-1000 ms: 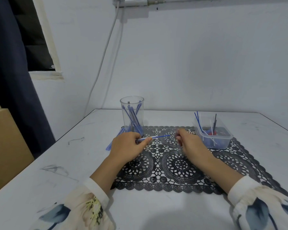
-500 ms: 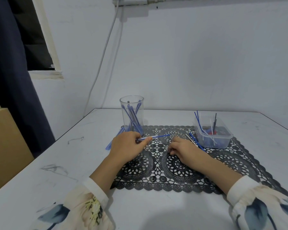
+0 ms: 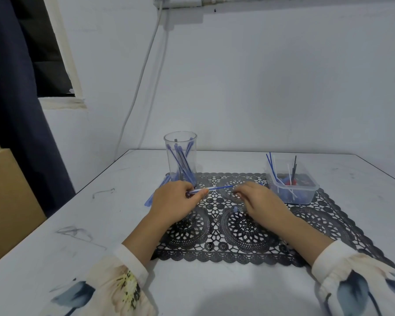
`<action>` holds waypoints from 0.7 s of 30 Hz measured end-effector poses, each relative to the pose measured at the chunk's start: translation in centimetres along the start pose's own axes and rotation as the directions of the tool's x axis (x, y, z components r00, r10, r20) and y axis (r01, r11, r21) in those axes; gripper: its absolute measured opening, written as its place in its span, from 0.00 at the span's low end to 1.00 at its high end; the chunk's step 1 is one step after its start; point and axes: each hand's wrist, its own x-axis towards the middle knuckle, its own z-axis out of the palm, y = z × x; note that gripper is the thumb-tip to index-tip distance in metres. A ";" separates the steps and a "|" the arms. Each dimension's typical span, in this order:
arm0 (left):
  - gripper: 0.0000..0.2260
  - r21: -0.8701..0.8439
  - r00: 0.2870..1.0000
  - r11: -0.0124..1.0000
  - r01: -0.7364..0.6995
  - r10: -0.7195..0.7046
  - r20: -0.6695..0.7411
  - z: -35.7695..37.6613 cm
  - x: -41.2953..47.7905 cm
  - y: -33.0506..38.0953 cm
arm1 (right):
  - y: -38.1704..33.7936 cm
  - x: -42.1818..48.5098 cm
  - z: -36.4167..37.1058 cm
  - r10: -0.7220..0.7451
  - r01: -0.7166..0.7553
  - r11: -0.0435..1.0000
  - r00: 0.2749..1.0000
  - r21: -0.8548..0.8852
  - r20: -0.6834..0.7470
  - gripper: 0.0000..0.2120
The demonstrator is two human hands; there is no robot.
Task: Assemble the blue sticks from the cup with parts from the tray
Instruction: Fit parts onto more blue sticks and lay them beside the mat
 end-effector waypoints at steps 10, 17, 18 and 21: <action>0.24 0.056 0.999 0.997 -0.048 0.047 0.011 0.1 -0.4 1.0 | -1.5 -0.2 -0.6 -0.228 0.213 0.974 0.916 -0.081 -0.331 0.19; 0.25 0.074 0.999 0.996 -0.045 0.046 -0.011 0.3 -0.7 1.4 | -2.6 -0.7 0.1 -0.351 0.330 0.936 0.899 -0.124 -0.261 0.21; 0.25 0.075 0.999 0.996 -0.043 0.044 -0.009 0.3 -0.7 1.4 | -2.6 -0.7 0.1 -0.364 0.340 0.931 0.897 -0.135 -0.251 0.21; 0.26 0.077 0.999 0.996 -0.040 0.040 0.003 0.3 -0.6 1.3 | -2.4 -0.7 0.0 -0.361 0.333 0.931 0.904 -0.150 -0.231 0.21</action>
